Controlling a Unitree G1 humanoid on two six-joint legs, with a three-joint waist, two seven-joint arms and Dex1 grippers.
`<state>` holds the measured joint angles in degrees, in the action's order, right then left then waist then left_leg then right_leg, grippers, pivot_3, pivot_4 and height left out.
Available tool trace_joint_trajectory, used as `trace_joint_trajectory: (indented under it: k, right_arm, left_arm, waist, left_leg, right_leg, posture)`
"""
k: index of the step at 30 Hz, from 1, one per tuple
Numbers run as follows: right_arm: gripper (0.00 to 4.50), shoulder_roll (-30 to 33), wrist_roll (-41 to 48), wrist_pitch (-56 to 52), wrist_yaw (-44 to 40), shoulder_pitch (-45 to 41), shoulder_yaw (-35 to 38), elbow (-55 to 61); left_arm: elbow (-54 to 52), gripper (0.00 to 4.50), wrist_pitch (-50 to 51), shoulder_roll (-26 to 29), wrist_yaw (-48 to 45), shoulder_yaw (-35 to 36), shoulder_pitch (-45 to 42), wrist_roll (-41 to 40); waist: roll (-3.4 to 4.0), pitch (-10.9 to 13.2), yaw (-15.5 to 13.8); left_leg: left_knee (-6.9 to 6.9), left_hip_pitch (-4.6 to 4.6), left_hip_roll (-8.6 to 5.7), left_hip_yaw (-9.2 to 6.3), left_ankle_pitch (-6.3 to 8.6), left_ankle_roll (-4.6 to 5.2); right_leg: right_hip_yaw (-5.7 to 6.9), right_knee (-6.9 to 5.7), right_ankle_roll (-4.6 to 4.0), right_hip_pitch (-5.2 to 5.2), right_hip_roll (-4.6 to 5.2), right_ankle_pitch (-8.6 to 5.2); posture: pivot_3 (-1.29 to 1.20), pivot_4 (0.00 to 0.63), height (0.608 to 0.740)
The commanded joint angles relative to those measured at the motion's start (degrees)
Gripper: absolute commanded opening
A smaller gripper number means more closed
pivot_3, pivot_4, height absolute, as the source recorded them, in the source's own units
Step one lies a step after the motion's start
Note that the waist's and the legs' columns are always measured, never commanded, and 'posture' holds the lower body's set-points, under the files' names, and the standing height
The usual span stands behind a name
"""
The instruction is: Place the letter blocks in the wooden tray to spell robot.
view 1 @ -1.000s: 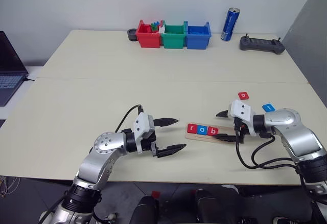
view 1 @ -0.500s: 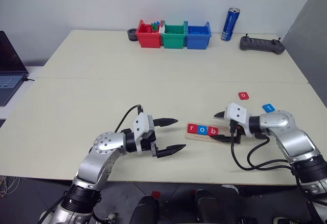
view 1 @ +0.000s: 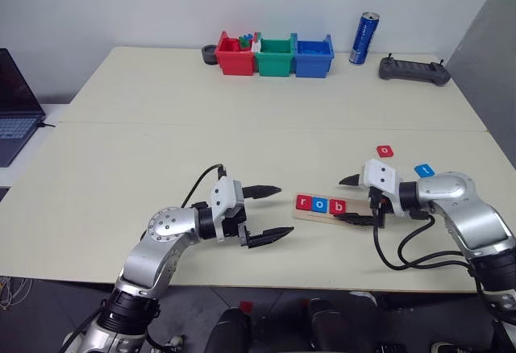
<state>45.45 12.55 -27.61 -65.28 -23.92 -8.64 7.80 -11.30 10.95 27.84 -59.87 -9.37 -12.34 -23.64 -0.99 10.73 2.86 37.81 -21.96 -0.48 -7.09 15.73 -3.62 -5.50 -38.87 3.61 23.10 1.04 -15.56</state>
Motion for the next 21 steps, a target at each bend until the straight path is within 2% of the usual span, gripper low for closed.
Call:
trace_joint_trajectory:
  k: [1, 2, 5, 12, 15, 16, 18, 21]
  right_arm:
    - [4.48, 1.9, 5.0, -6.5, 0.0, -1.4, 5.3, 3.2]
    - [4.48, 2.3, 5.9, -7.9, 0.5, -2.0, 6.4, 2.8]
    - [3.84, 3.4, 6.6, -10.0, 2.3, -2.6, 9.4, 1.2]
    - [1.33, 3.7, 6.6, -12.6, 8.9, -0.1, 14.5, 1.2]
    - [0.22, 2.1, 3.0, -13.2, 17.1, -1.7, 15.6, -1.3]
    - [0.05, 1.8, 1.4, -13.4, 19.6, -2.7, 15.2, -2.6]
    - [0.05, 0.4, 0.1, -14.3, 24.4, -4.8, 15.9, -5.2]
    - [0.71, -0.7, 0.6, -14.8, 26.2, -6.5, 16.4, -7.8]
  left_arm:
    - [-0.9, 4.5, -0.9, 0.3, -0.9, 0.0, -0.8, 0.0]
    - [-0.8, 4.5, -0.9, 0.2, -1.0, 0.0, -0.8, 0.0]
    - [-1.0, 4.5, -0.9, 0.0, -1.0, -0.1, -0.8, 0.1]
    - [-2.1, 4.5, -0.2, 0.3, -1.2, -0.1, -0.7, -0.3]
    - [-2.0, 4.5, 0.5, 0.4, -1.4, -0.1, -1.6, -0.5]
    - [-2.0, 4.5, 0.7, 0.4, -1.5, -0.2, -2.0, -0.5]
    - [-1.8, 4.5, 1.1, 0.3, -1.7, -0.3, -2.7, -0.5]
    - [-1.6, 4.5, 1.2, 0.3, -2.0, -0.5, -3.2, -0.5]
  waist:
    - [0.0, 0.0, 0.0]
    - [0.0, 0.0, 0.0]
    - [0.0, 0.0, 0.0]
    - [0.0, 0.0, -0.1]
    - [0.0, 0.0, 0.0]
    - [0.0, 0.0, 0.1]
    - [0.0, 0.0, 0.1]
    - [0.0, 0.0, 0.1]
  left_leg:
    - [0.0, 0.0, 0.0, 0.0, 0.0, 0.0]
    - [0.0, 0.0, 0.0, 0.0, 0.0, 0.0]
    - [0.0, -0.01, -0.01, 0.01, 0.0, 0.0]
    - [0.0, -0.01, -0.01, 0.01, 0.0, 0.0]
    - [0.0, -0.01, -0.01, 0.05, 0.0, 0.0]
    - [0.0, -0.01, 0.0, 0.04, 0.0, 0.0]
    - [0.01, 0.0, -0.01, 0.06, 0.0, 0.0]
    - [-0.01, -0.01, -0.01, 0.07, 0.0, 0.0]
  right_leg:
    - [0.0, 0.0, 0.0, 0.0, 0.0, 0.0]
    - [0.01, 0.0, 0.0, 0.0, 0.0, 0.0]
    - [0.0, 0.0, 0.0, 0.0, 0.0, 0.0]
    - [0.0, 0.0, 0.0, 0.0, 0.0, 0.0]
    - [-0.03, 0.0, 0.0, 0.0, 0.0, 0.0]
    - [-0.02, 0.0, 0.0, 0.0, 0.0, 0.0]
    - [-0.05, -0.01, 0.0, 0.02, -0.01, 0.0]
    - [-0.05, -0.01, 0.0, 0.03, -0.01, 0.0]
  posture:
    - [0.0, 0.15, 0.74]
    - [0.0, 0.15, 0.74]
    - [0.0, 0.15, 0.74]
    - [0.0, 0.15, 0.74]
    - [0.0, 0.15, 0.74]
    - [0.0, 0.15, 0.74]
    - [0.0, 0.15, 0.74]
    - [0.0, 0.15, 0.74]
